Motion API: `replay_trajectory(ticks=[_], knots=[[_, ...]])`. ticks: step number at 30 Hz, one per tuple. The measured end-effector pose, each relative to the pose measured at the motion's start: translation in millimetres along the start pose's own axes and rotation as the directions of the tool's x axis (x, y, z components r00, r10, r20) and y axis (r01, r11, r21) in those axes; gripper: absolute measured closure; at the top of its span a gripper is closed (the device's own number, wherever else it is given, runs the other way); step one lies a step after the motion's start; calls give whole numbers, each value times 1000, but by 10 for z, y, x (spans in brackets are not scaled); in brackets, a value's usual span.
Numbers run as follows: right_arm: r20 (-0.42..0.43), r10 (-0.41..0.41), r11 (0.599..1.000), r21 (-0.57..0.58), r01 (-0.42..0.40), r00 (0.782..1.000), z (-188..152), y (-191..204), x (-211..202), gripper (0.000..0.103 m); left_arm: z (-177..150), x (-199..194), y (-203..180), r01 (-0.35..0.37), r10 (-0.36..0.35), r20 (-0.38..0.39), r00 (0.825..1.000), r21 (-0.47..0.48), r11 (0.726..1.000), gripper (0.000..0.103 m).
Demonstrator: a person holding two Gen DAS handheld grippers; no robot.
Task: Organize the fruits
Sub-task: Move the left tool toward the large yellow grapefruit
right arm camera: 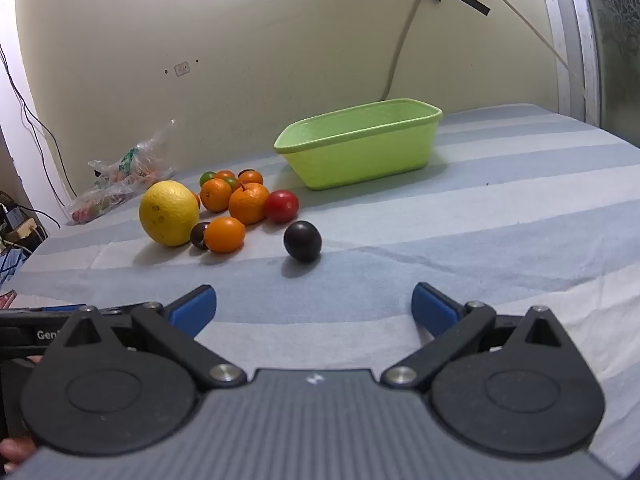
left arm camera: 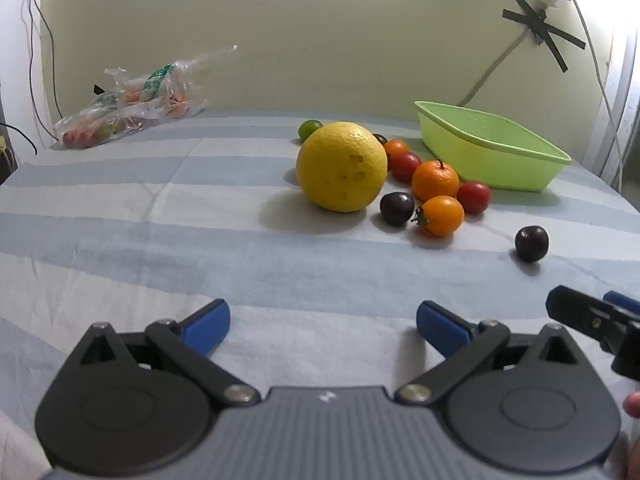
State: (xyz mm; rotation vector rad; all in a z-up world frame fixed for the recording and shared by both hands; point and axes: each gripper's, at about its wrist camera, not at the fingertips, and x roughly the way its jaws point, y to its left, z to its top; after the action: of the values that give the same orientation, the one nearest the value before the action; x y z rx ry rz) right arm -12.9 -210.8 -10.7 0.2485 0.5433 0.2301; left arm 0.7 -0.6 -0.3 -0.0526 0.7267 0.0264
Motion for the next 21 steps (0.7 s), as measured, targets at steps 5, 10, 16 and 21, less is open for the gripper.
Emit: replay_trajectory(ticks=[5,10,16,21], knots=[[4,2,1000,2,-2,1000,2,-16,-21,0,3,-42,64,22,-21,23,1000,-37,999,0],[6,7,1000,7,-7,1000,42,-16,-37,0,16,-43,78,27,-25,26,999,-52,998,0],[5,3,1000,2,-3,1000,62,40,22,0,60,2,10,-3,3,-14,1000,-5,1000,0],[19,3,1000,-7,-3,1000,-16,-164,-80,0,145,6,67,-45,45,22,999,-7,999,0]])
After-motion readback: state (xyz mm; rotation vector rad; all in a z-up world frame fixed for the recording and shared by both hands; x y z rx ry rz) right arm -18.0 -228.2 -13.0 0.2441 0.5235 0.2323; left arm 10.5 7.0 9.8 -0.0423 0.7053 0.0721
